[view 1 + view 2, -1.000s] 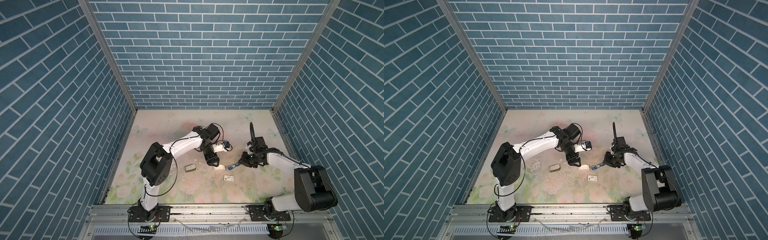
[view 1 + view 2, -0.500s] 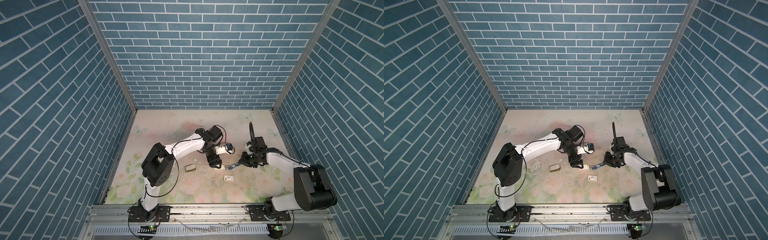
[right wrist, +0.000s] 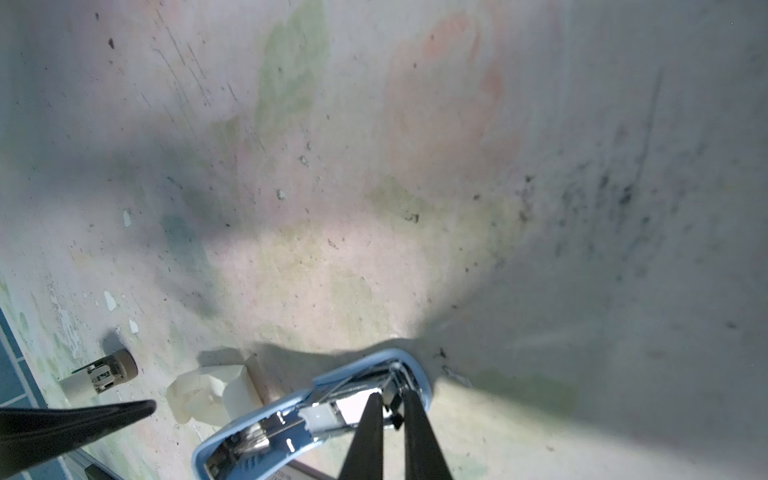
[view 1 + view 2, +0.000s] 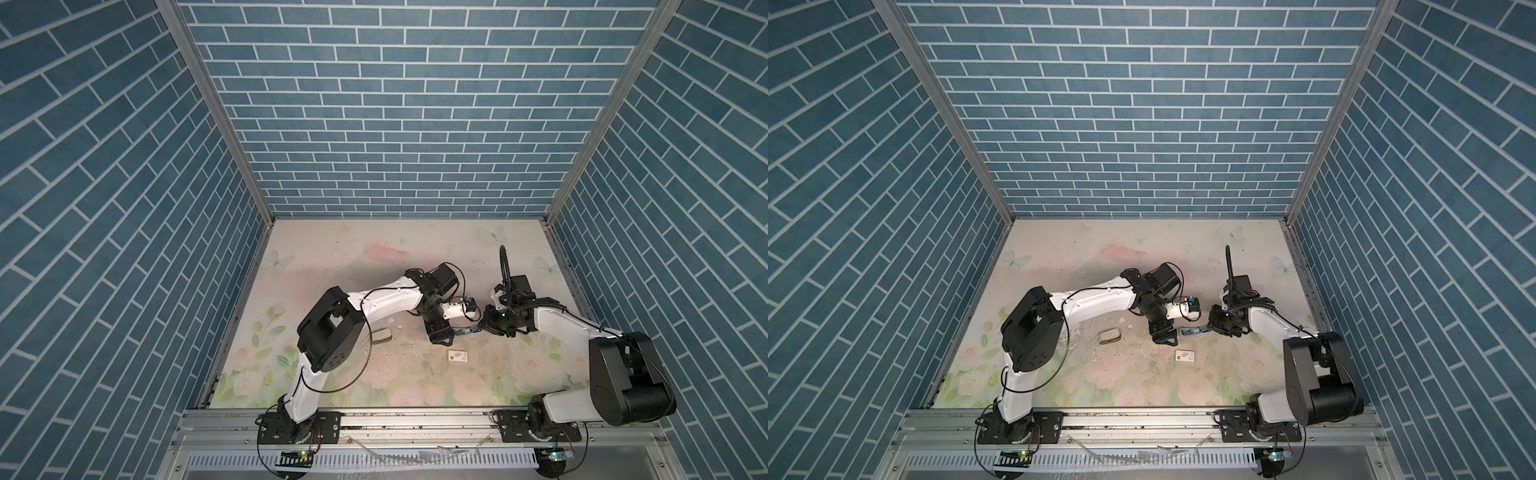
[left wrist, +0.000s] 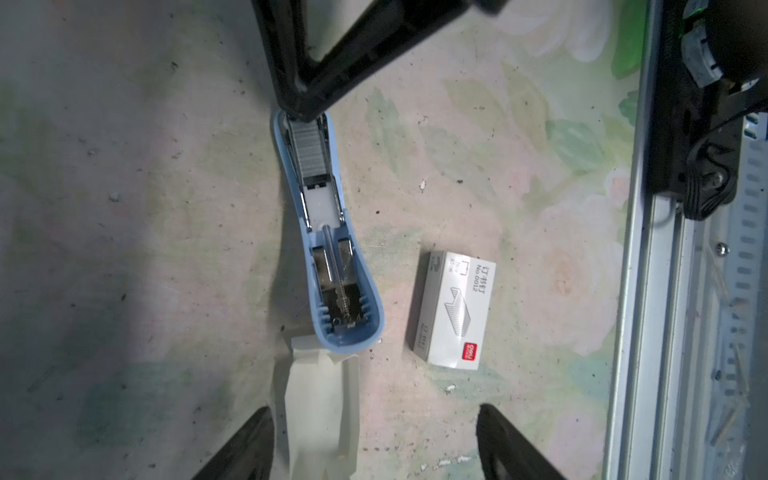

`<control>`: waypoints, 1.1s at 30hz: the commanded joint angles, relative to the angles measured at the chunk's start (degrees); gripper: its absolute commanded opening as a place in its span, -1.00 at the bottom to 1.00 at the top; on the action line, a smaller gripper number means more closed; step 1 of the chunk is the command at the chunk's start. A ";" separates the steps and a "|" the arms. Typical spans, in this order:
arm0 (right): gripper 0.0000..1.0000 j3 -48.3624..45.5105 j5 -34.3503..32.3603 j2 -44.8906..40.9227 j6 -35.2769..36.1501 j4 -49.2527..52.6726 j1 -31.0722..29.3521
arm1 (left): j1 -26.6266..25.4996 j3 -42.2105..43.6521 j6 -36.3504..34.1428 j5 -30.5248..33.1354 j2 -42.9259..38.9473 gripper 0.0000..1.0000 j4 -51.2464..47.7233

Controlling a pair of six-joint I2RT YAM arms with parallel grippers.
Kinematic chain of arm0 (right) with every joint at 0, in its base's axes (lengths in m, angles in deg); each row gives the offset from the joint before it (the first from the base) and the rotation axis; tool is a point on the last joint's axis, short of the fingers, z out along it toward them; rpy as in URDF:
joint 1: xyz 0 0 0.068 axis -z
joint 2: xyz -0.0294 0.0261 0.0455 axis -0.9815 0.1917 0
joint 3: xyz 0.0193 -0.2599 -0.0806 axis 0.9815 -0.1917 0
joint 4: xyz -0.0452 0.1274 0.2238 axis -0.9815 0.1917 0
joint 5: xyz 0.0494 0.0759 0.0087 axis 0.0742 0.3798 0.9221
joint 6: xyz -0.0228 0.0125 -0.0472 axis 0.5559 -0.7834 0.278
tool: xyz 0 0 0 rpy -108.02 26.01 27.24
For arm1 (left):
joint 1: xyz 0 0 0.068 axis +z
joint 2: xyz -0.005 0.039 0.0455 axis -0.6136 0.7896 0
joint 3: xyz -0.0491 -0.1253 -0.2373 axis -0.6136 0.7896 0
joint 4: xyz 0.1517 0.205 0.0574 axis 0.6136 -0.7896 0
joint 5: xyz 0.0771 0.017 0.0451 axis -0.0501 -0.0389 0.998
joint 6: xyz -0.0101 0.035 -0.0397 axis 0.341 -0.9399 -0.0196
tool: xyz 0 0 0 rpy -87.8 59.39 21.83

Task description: Load the staples into the stapler

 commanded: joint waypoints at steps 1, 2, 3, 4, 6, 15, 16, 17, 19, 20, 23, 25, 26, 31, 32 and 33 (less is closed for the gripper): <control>-0.76 -1.54 -1.00 -0.75 -0.48 1.01 0.01 | -0.24 0.04 1.67 0.42 1.19 0.53 2.95; -0.76 -1.62 -0.83 -0.73 -0.58 0.82 0.01 | -0.24 -0.07 1.83 0.44 1.44 0.51 3.41; -0.76 -1.72 -0.69 -0.80 -0.75 0.70 0.01 | -0.27 -0.30 1.72 0.43 1.74 0.48 3.66; -0.76 -1.80 -0.60 -0.86 -0.84 0.60 0.05 | -0.34 -0.57 1.74 0.82 2.17 0.46 3.82; -0.76 -2.12 -0.43 -1.14 -1.25 0.26 0.01 | -0.49 -0.90 1.51 0.92 2.78 0.42 3.90; -0.76 -3.27 0.85 -2.34 -2.49 -0.42 0.01 | -1.03 -0.70 1.10 0.98 4.53 0.24 5.69; -0.76 -3.54 0.85 -2.60 -2.61 -0.65 -0.04 | -1.03 -0.66 1.41 1.23 4.63 0.20 6.05; -0.76 -3.67 0.85 -2.81 -2.75 -0.79 0.00 | -1.03 -0.61 1.64 1.48 4.62 0.16 6.44; -0.76 -3.84 0.93 -2.94 -2.87 -0.99 0.02 | -0.98 -0.43 1.78 1.84 4.41 0.13 7.10; -0.76 -3.95 1.08 -3.01 -2.95 -1.08 0.01 | -1.00 -0.43 1.92 1.93 4.24 0.11 7.37; -0.76 -4.00 1.36 -2.92 -3.04 -1.49 0.01 | -1.03 -0.17 2.01 2.38 3.76 0.06 7.99; -0.76 -3.97 1.78 -2.79 -3.22 -2.02 0.01 | -1.02 -0.28 1.67 2.38 3.75 0.00 7.91; -0.76 -3.93 1.99 -2.68 -3.30 -2.24 0.01 | -0.97 -0.48 1.61 2.42 3.87 -0.03 7.83; -0.77 -3.93 3.39 -1.98 -4.05 -3.94 0.00 | -1.03 -0.64 0.96 2.56 4.23 -0.07 6.98; -0.77 -3.98 3.70 -1.80 -4.16 -4.36 0.01 | -0.99 -0.32 0.82 2.60 3.95 -0.08 7.08; -0.77 -3.85 3.87 -1.54 -4.26 -4.75 0.01 | -1.03 0.02 0.76 2.74 3.75 -0.08 7.26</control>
